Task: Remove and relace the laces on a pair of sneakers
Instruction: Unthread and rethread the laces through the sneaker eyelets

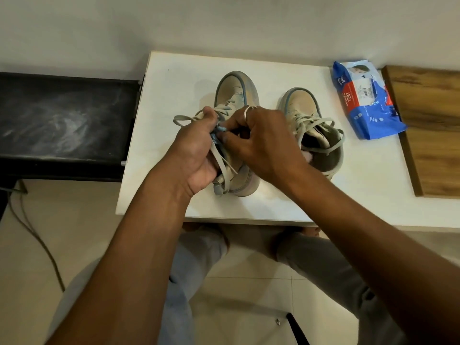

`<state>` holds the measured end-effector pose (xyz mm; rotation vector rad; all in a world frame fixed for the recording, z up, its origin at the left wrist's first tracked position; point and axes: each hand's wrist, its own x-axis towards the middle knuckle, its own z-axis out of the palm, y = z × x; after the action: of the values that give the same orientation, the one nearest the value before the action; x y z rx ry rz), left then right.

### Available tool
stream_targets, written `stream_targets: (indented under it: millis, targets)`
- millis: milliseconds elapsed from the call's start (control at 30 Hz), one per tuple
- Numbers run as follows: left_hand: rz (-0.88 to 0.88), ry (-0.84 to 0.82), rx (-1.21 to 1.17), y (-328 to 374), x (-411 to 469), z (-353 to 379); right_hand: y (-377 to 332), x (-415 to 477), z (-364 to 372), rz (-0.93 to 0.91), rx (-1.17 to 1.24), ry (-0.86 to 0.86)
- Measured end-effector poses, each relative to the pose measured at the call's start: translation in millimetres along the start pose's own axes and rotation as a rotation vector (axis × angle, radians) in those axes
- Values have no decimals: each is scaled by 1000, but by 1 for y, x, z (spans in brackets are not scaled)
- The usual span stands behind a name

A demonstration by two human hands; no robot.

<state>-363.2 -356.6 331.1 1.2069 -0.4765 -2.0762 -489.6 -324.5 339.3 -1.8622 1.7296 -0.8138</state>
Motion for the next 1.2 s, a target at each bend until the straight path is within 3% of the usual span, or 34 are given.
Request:
stream_targets:
  millis: [200, 400, 567, 767, 933, 1067, 1200]
  targets:
    - [-20, -27, 6, -1, -1, 3, -1, 8, -20, 104, -16, -233]
    - [2, -59, -26, -2, 1, 2, 9, 6, -7, 93, -39, -6]
    - [8, -27, -2, -2, 2, -1, 1, 1, -3, 25, 94, -113]
    - [0, -64, -52, -4, 1, 4, 13, 8, -3, 80, 8, 55]
    - [4, -38, -31, -2, 1, 0, 4, 3, -4, 27, 37, -106]
    - [-11, -68, -53, -4, 3, 2, 14, 9, -13, 72, -3, -52]
    - [4, -43, -17, 0, 2, -2, 10, 4, -20, 84, 26, -257]
